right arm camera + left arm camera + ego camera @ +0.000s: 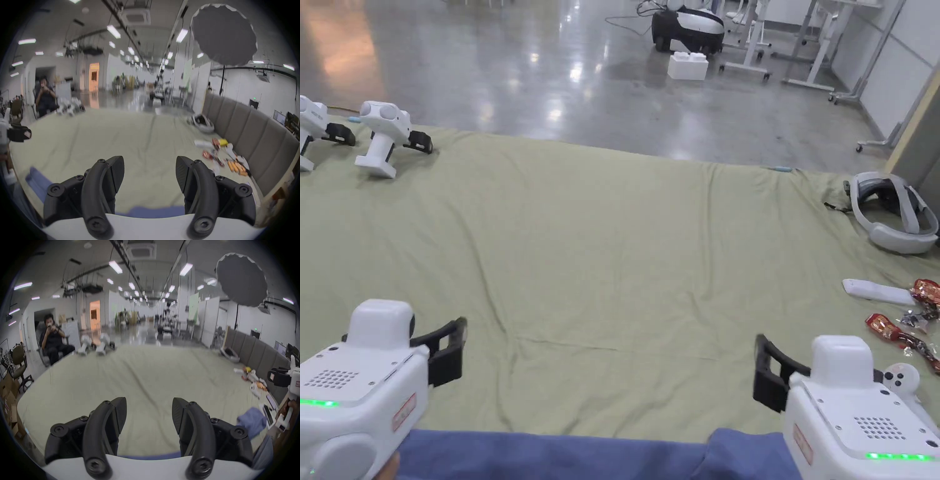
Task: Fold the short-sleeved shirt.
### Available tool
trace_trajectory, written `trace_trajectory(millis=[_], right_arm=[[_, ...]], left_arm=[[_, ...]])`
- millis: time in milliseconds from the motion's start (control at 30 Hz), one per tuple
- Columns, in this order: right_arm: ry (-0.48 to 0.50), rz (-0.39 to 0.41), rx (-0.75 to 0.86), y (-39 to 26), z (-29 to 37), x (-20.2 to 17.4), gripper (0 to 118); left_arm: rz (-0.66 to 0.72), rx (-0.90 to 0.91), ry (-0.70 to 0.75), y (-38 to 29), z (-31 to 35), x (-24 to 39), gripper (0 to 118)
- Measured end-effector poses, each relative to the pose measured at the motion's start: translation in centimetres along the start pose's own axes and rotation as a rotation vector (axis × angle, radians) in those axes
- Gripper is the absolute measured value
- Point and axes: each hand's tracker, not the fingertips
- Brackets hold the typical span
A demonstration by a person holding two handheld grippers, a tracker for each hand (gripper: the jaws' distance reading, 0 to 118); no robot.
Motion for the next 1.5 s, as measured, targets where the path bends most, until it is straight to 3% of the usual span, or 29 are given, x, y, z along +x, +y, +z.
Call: trace_trajectory(millis=[167,200,233,267,333,367,433,500,767,833,1000,1167,1233,1333,1367,1500], right_arm=[[-0.018,-0.069,0.185,2.8,0.1,-3.0,72],[-0.017,-0.079,0.201,3.3,0.0,-3.5,69],[-0.015,-0.086,0.215,3.6,0.0,-3.9,65],[-0.013,-0.100,0.228,3.9,0.0,-4.2,52],[-0.025,-0.108,0.240,4.3,0.0,-4.8,28],[-0.035,-0.111,0.241,4.5,-0.1,-5.0,17],[-0.037,-0.116,0.246,4.5,-0.2,-5.2,11],[-0.038,-0.111,0.236,4.6,-0.5,-5.4,5],[-0.019,-0.082,0.197,4.3,-1.1,-5.9,4],[-0.013,-0.082,0.186,4.2,-1.4,-5.9,4],[0.014,-0.087,0.132,3.8,-2.3,-6.1,4],[0.052,-0.053,0.052,3.1,-3.6,-7.0,4],[0.063,-0.047,0.020,2.6,-4.0,-7.3,4],[0.080,-0.051,-0.023,1.7,-4.6,-7.7,4],[0.080,-0.048,-0.034,1.5,-4.7,-7.8,4],[0.082,-0.037,-0.066,0.8,-5.0,-7.9,4]], left_arm=[[0.005,0.180,0.023,3.0,0.1,1.9,58],[0.001,0.203,0.024,3.4,0.2,2.3,52],[-0.005,0.221,0.025,3.8,0.3,2.6,38],[-0.012,0.236,0.029,4.2,0.4,3.0,27],[-0.025,0.250,0.052,4.5,0.2,3.4,23],[-0.028,0.252,0.040,4.6,0.2,3.4,13],[-0.037,0.258,0.035,4.7,0.4,3.9,2],[-0.054,0.257,0.062,4.6,0.5,4.1,2],[-0.009,0.154,0.039,3.5,0.1,0.9,2],[0.038,0.031,-0.041,3.0,-0.5,-1.7,2],[0.070,-0.213,-0.086,-0.1,-0.2,-7.4,2],[0.269,-0.417,-0.104,-4.7,-0.1,-13.8,2],[0.300,-0.461,-0.098,-5.8,0.1,-14.8,5],[0.377,-0.532,-0.152,-7.5,-0.2,-16.2,67],[0.410,-0.553,-0.203,-8.3,-0.8,-17.2,74],[0.499,-0.610,-0.306,-10.6,-1.7,-18.8,77]])
